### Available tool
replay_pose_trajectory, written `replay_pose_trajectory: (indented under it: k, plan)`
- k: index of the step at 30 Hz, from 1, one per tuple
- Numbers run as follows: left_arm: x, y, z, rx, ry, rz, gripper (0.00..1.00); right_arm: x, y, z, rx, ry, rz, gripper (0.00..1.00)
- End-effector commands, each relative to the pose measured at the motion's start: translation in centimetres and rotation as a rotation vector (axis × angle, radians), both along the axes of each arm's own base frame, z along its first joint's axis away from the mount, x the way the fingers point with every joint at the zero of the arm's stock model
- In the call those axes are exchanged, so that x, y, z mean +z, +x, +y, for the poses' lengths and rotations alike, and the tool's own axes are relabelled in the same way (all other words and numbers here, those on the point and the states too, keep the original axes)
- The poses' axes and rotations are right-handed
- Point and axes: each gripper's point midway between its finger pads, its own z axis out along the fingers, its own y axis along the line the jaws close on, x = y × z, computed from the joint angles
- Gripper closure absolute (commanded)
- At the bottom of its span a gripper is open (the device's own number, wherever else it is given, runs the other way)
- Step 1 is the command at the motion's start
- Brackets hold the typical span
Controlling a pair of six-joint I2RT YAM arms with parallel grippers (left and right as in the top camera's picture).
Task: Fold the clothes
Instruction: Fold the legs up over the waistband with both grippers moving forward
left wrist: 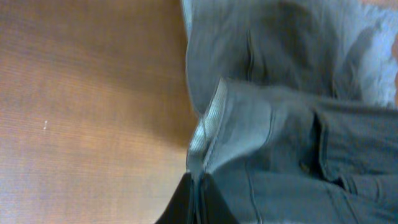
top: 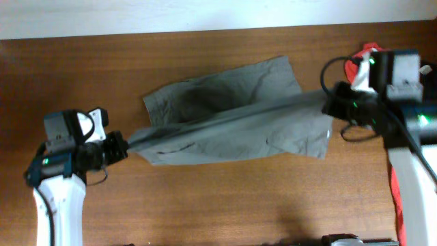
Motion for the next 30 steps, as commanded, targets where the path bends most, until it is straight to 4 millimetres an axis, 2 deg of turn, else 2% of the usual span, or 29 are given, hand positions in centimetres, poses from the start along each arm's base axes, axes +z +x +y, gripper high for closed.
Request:
replay_pose_trajectory:
  k: [1,5,7,14,16,23,26,30]
  plan:
    - [-0.6,3.4,0.6,-0.042,0.052,-0.073,1.00,-2.0,4.0,-1.8,-0.059,-0.073,0.011,0.96]
    - [1.1,7.6,-1.5,-0.136,0.005,-0.252,0.99,-4.1,9.7,-0.9,0.016,-0.067,-0.050,0.96]
    - [1.4,9.5,-2.1,-0.155,0.046,-0.312,1.00,-4.8,12.2,-0.6,0.048,-0.075,-0.097,0.96]
    - [-1.2,12.6,-1.6,-0.131,0.120,-0.321,1.00,-5.4,17.0,-0.6,0.078,-0.107,-0.215,0.96]
    - [-2.1,13.8,-1.2,-0.117,0.133,-0.330,1.00,-6.4,18.6,-0.6,0.076,-0.108,-0.233,0.96]
    - [-4.5,16.4,0.0,-0.078,0.177,-0.355,1.00,-12.5,21.6,-0.2,0.089,-0.089,-0.179,0.96]
    - [-5.2,17.4,0.6,-0.061,0.199,-0.368,1.00,-14.7,23.0,1.0,0.132,-0.033,-0.188,0.96]
    - [-6.8,18.9,1.3,-0.032,0.229,-0.389,1.00,-17.3,24.1,1.2,0.116,-0.006,-0.172,0.95]
